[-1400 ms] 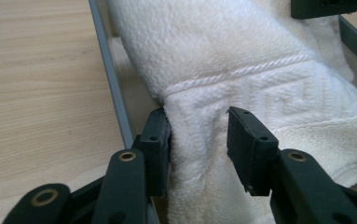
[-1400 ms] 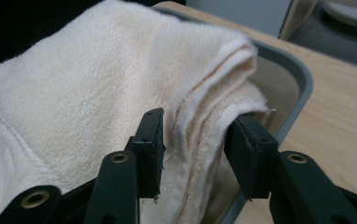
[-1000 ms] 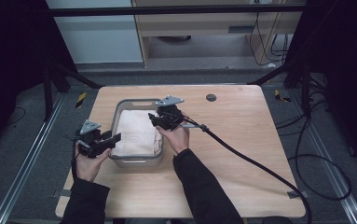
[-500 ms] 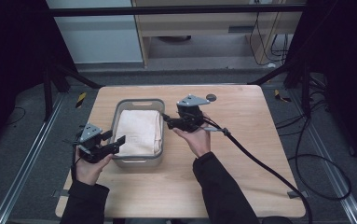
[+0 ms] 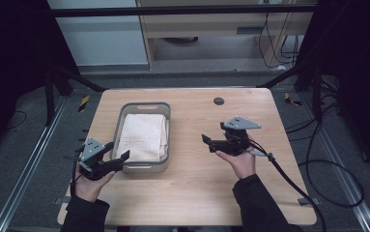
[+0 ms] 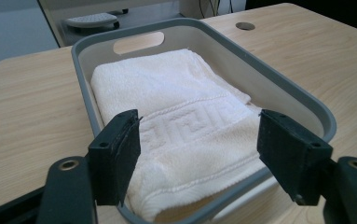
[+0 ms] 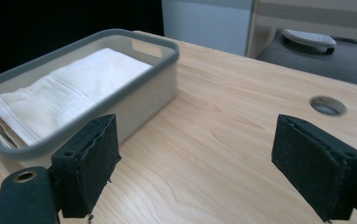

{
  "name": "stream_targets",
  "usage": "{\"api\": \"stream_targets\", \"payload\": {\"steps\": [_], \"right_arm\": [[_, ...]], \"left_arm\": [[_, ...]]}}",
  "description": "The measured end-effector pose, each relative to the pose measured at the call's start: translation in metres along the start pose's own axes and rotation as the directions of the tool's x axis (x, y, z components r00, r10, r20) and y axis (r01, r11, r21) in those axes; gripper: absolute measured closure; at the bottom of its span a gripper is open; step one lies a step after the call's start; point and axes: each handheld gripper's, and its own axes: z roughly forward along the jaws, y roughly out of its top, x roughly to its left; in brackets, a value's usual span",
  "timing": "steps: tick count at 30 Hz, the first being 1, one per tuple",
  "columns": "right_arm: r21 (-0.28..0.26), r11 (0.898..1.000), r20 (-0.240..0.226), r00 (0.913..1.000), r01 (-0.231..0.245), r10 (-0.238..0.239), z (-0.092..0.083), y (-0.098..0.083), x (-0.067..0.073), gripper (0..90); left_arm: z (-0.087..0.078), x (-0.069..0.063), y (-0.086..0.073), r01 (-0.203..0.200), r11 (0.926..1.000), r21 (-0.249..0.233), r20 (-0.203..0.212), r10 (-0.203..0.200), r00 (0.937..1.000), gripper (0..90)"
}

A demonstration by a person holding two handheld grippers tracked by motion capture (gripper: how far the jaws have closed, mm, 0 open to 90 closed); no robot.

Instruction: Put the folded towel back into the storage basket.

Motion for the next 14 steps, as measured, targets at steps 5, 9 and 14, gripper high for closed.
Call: {"api": "stream_targets", "payload": {"steps": [5, 9, 14], "right_arm": [[0.009, 1.000, 0.026, 0.9993, -0.027, 0.027, -0.020, -0.025, -0.019, 13.6], [0.024, 0.999, 0.049, 0.9981, -0.038, 0.037, -0.033, -0.043, -0.030, 12.8], [0.054, 0.998, 0.080, 0.9963, -0.035, 0.031, -0.046, -0.062, -0.041, 11.6]], "left_arm": [[-0.005, 0.001, -0.010, -0.009, 1.0000, -0.001, -0.011, 0.009, 0.9999, 27.4], [-0.011, 0.005, -0.019, -0.008, 1.0000, -0.002, -0.013, 0.008, 0.9999, 26.1], [-0.016, 0.010, -0.028, -0.001, 1.0000, 0.003, -0.010, 0.001, 0.9999, 23.9]]}}
